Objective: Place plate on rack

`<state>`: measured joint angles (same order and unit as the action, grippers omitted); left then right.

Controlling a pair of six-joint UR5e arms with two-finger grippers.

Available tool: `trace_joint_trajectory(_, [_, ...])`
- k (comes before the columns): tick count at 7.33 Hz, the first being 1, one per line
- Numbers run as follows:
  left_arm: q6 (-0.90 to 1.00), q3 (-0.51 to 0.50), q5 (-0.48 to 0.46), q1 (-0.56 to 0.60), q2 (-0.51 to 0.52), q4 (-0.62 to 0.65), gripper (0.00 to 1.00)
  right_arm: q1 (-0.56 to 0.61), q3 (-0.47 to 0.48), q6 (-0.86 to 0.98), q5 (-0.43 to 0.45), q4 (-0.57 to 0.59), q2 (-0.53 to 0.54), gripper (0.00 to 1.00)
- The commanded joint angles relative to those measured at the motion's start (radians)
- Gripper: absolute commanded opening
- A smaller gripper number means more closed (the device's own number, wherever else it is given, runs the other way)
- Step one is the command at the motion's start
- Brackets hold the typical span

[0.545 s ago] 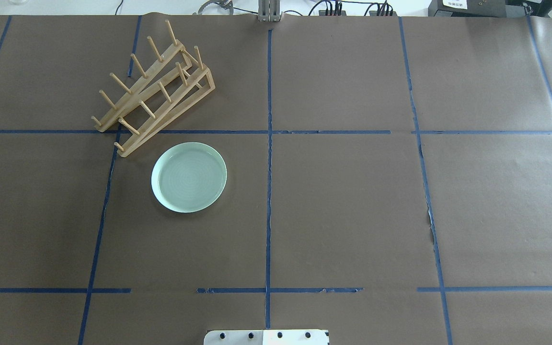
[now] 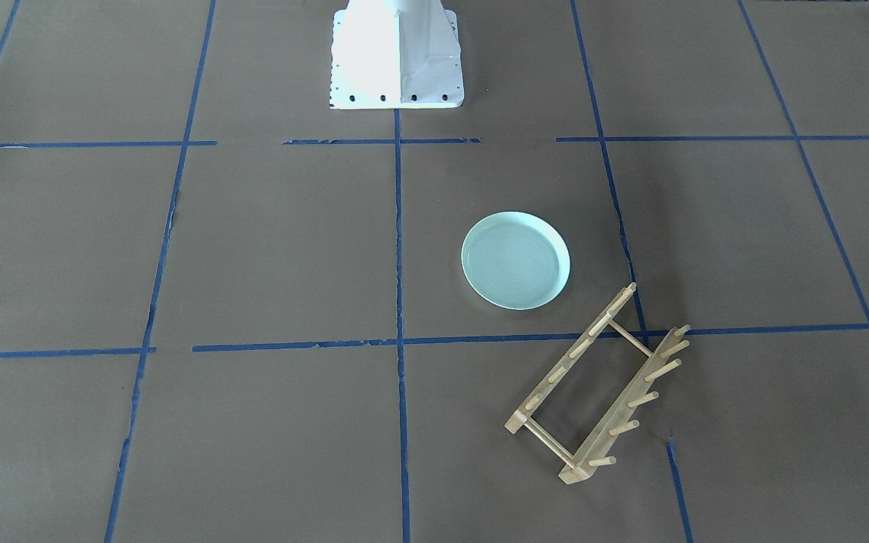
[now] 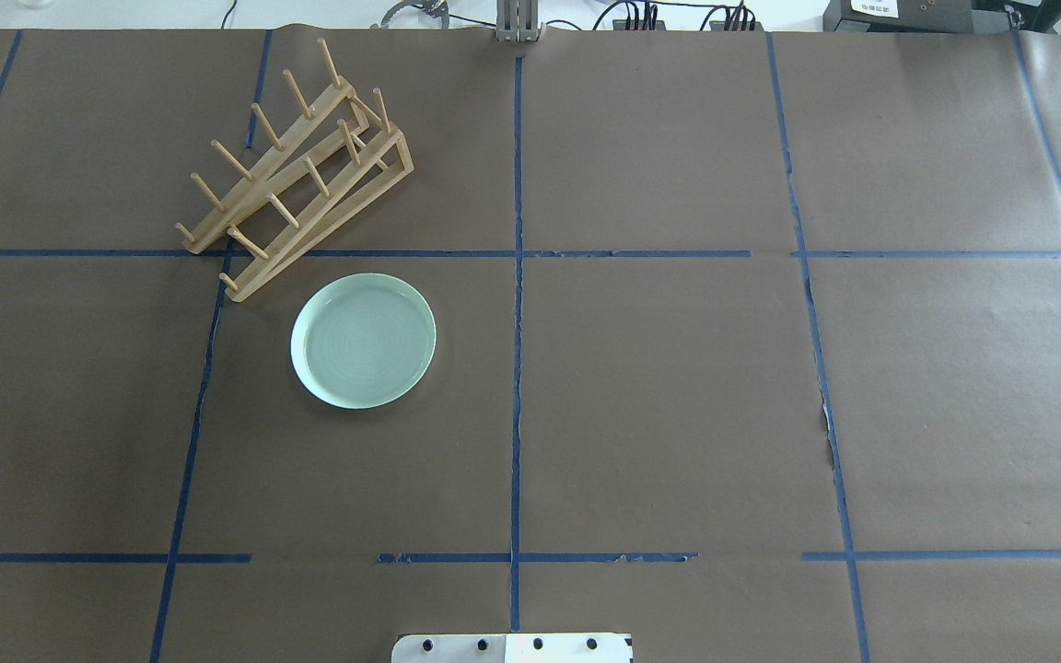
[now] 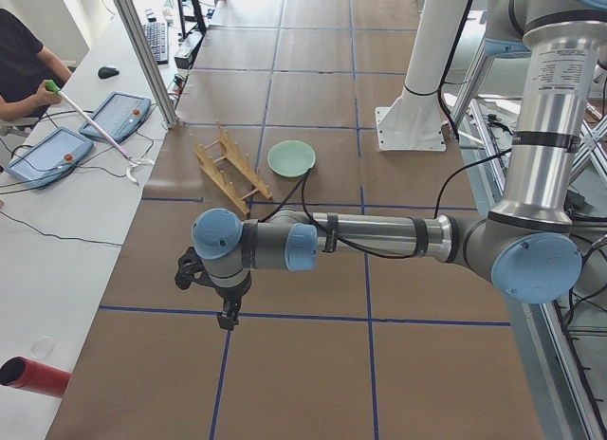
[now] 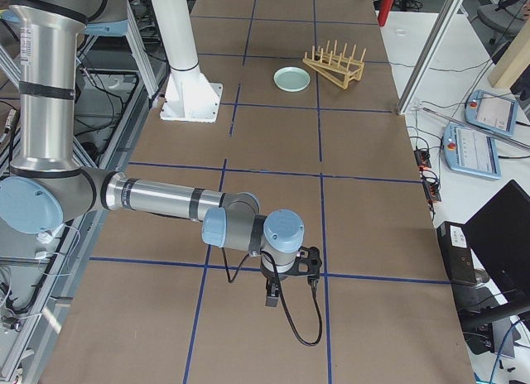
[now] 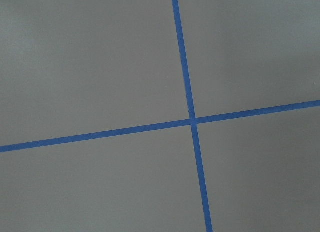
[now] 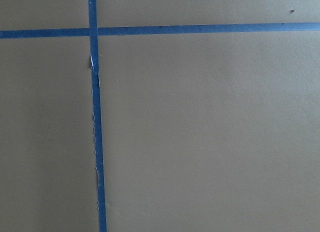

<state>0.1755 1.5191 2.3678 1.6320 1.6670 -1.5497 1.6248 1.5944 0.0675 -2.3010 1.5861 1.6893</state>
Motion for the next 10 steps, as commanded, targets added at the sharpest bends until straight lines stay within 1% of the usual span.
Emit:
trace_joint_trajectory(1, [-0.01,0.079,0.005,0.002,-0.044,0.003,1.0,0.0,-0.001,0.0,0.0,0.0,0.0,1.0])
trace_joint_trajectory(4, [-0.034,0.095,0.016,0.0,-0.046,-0.004,1.0,0.0,-0.001,0.0,0.0,0.0,0.001,1.0])
trace_joint_trajectory(5, [-0.138,0.099,0.014,-0.001,-0.017,-0.004,1.0,0.0,-0.001,0.0,0.0,0.0,0.0,1.0])
trace_joint_trajectory(6, [-0.184,0.099,0.013,-0.003,-0.003,-0.006,1.0,0.0,-0.001,0.0,0.0,0.0,0.001,1.0])
trace_joint_trajectory(7, [-0.22,0.131,0.01,-0.003,0.008,-0.001,1.0,0.0,-0.001,0.0,0.0,0.0,0.0,1.0])
trace_joint_trajectory(8, [-0.293,0.142,0.01,-0.011,0.011,-0.004,1.0,0.0,-0.001,0.0,0.0,0.0,0.0,1.0])
trace_joint_trajectory(9, [-0.371,0.177,0.008,-0.083,0.019,-0.006,1.0,0.0,0.001,0.0,0.0,0.0,0.0,1.0])
trace_joint_trajectory(10, [-0.549,0.237,0.005,-0.131,0.048,-0.016,1.0,0.0,0.001,0.0,0.0,0.0,0.0,1.0])
